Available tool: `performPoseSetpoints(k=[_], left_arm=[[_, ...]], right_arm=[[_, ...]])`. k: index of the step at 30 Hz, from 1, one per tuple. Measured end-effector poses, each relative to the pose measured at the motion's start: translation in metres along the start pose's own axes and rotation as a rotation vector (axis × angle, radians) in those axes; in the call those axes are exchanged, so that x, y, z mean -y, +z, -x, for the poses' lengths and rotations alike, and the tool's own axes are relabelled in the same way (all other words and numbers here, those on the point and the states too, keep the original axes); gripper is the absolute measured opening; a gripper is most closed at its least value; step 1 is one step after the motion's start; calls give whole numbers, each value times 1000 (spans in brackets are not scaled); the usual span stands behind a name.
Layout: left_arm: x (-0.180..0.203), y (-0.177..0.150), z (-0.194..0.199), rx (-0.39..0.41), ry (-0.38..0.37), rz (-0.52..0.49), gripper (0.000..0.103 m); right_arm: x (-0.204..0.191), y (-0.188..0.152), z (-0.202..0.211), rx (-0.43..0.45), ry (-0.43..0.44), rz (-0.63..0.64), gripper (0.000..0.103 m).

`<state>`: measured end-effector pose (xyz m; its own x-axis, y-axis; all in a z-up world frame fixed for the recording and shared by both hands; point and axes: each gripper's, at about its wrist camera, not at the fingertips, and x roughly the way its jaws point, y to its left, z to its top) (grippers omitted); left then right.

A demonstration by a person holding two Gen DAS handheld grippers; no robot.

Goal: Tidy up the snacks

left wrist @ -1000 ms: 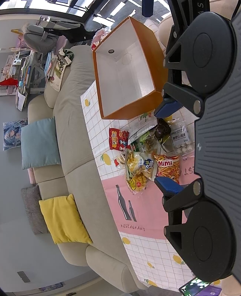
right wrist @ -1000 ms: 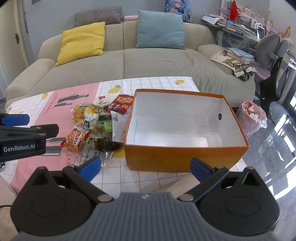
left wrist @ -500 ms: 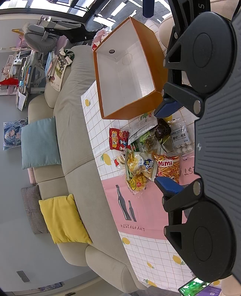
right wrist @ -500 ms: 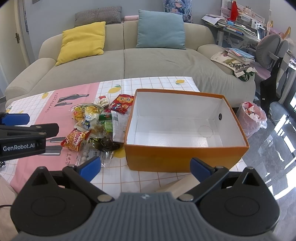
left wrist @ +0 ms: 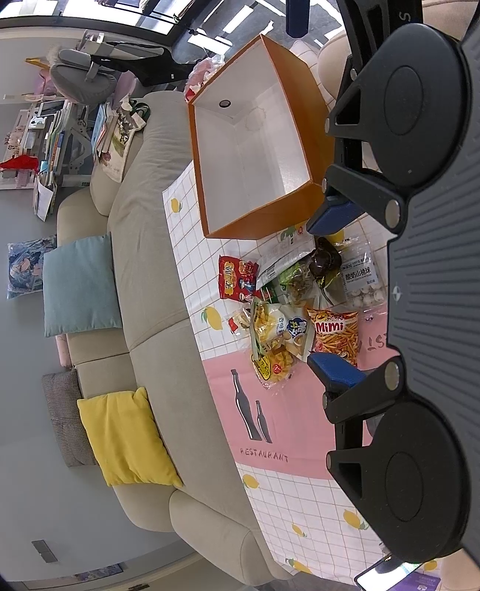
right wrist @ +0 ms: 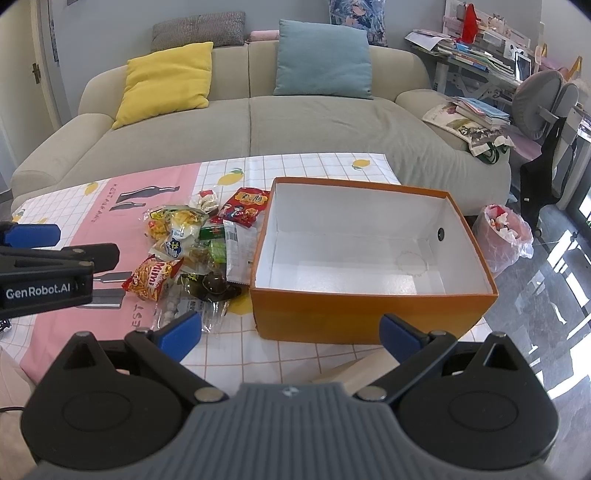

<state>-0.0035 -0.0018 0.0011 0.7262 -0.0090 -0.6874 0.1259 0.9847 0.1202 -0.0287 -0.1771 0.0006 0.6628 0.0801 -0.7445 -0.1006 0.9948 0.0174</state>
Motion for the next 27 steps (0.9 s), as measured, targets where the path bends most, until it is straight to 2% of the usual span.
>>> performPoseSetpoints(k=[17, 21, 24, 26, 27], left_arm=[[-1, 0, 0, -2, -6, 4, 85], [-11, -1, 0, -8, -26, 14, 85], [-24, -4, -1, -20, -49, 46, 79], [-36, -7, -4, -32, -72, 79, 66], [-41, -10, -6, -40, -80, 90, 64]], right_arm=[[-4, 1, -3, -5, -3, 12, 100], [-6, 0, -4, -3, -5, 19, 100], [-9, -1, -5, 16, 12, 30, 100], [-13, -2, -5, 39, 27, 39, 100], [-16, -2, -6, 52, 34, 48, 100]])
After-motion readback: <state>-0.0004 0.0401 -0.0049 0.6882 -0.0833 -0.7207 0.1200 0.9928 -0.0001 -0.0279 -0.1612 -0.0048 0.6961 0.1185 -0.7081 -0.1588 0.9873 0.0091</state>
